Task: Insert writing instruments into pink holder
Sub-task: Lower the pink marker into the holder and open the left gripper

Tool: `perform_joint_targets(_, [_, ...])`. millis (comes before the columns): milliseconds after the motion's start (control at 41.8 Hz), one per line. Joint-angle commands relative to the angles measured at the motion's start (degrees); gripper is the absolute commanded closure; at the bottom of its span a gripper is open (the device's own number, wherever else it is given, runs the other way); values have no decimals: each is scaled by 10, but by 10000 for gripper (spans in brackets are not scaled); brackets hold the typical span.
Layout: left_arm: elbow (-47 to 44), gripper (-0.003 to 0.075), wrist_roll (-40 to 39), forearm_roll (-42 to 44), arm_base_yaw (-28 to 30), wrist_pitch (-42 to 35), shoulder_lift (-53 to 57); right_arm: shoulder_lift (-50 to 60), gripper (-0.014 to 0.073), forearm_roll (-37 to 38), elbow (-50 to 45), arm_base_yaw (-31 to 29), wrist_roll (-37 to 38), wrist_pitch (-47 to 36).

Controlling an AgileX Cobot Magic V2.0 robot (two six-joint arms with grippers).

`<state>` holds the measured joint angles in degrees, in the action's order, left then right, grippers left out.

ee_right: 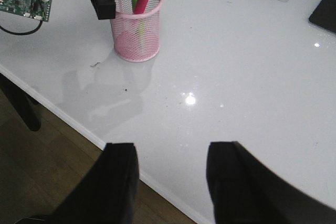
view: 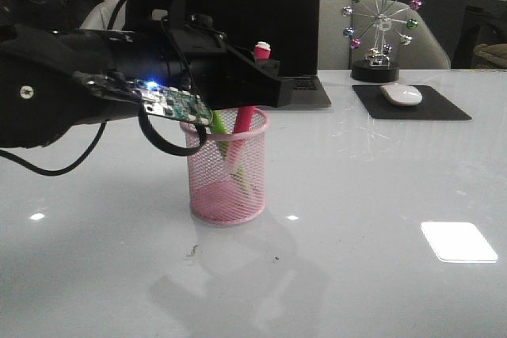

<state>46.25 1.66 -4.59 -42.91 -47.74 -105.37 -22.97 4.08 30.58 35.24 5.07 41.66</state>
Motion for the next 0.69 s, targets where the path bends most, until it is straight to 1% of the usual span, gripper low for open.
perform_joint_targets(0, [11,370,-3,-4,-4,-47,27,-4,166,5,16,-5,-6,-41])
perform_joint_targets(72, [11,313,-3,-4,-4,-47,27,-4,166,5,16,-5,-6,-41])
perform_joint_targets(96, [11,307,-3,-4,-4,-47,27,-4,166,5,16,-5,-6,-41])
perform_joint_targets(216, [11,306,-3,-4,-4,-43,39,-4,166,5,16,-5,-6,-41])
perform_joint_targets(311, [11,306,-3,-2,-4,-7,70,-4,166,5,16,-5,-6,-41])
perform_joint_targets(383, [11,306,-3,0,-4,46,102,-4,166,5,16,-5,-6,-41])
perform_joint_targets(431, [11,306,-3,2,-4,92,128,-4,166,5,16,-5,-6,-41])
perform_joint_targets(479, [13,306,-3,2,-4,154,156,-4,166,5,16,-5,-6,-41])
perform_joint_targets(503, [15,306,-3,5,-4,170,169,-4,166,5,16,-5,-6,-41])
perform_joint_targets(575, [15,306,-3,34,-4,274,218,-4,166,5,16,-5,-6,-41])
perform_joint_targets(670, [15,306,-3,67,-4,390,284,-4,166,5,16,-5,-6,-41])
